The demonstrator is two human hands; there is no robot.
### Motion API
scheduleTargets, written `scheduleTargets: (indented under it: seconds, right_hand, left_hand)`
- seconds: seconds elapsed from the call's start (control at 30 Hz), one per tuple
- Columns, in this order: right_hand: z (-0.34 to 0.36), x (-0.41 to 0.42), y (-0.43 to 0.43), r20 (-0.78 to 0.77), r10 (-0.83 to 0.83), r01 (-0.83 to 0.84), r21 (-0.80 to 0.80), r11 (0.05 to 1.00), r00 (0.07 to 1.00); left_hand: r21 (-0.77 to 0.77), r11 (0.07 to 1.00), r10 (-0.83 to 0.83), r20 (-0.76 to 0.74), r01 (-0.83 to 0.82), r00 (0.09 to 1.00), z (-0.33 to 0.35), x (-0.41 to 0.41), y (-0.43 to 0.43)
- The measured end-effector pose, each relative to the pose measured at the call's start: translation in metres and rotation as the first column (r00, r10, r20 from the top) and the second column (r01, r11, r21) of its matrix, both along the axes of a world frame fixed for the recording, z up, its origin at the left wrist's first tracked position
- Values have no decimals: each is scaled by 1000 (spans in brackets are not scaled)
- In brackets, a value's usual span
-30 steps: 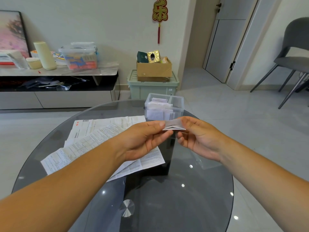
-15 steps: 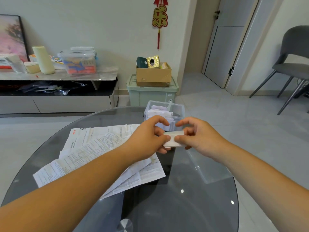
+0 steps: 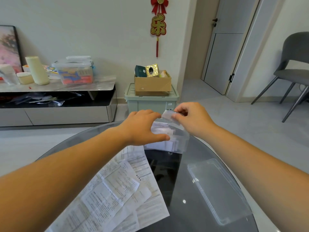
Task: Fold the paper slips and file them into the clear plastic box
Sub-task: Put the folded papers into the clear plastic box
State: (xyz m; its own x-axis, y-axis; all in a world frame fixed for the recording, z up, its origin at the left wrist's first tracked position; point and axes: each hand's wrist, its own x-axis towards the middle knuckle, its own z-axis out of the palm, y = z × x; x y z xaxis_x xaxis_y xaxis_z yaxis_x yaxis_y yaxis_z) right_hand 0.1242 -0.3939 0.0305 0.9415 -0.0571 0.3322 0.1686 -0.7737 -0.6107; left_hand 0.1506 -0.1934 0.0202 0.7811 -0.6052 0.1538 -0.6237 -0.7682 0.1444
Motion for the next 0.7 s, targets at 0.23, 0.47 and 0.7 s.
scheduleTargets:
  seconds: [0.23,0.47,0.7]
  right_hand:
    - [-22,33,-2,-27,-47,49,87,995,999]
    - [-33,37,-4,46,-112,105,136,985,993]
    - [-33,41,4,-15,-30,30,-6,1000,999]
  left_hand:
    - [191,980,-61,30,54,998,-20,19,-3]
    - [187,982,-45,31,38,999,-23,27,-11]
    - [279,960,-58,132,19,990,-33,24,-21]
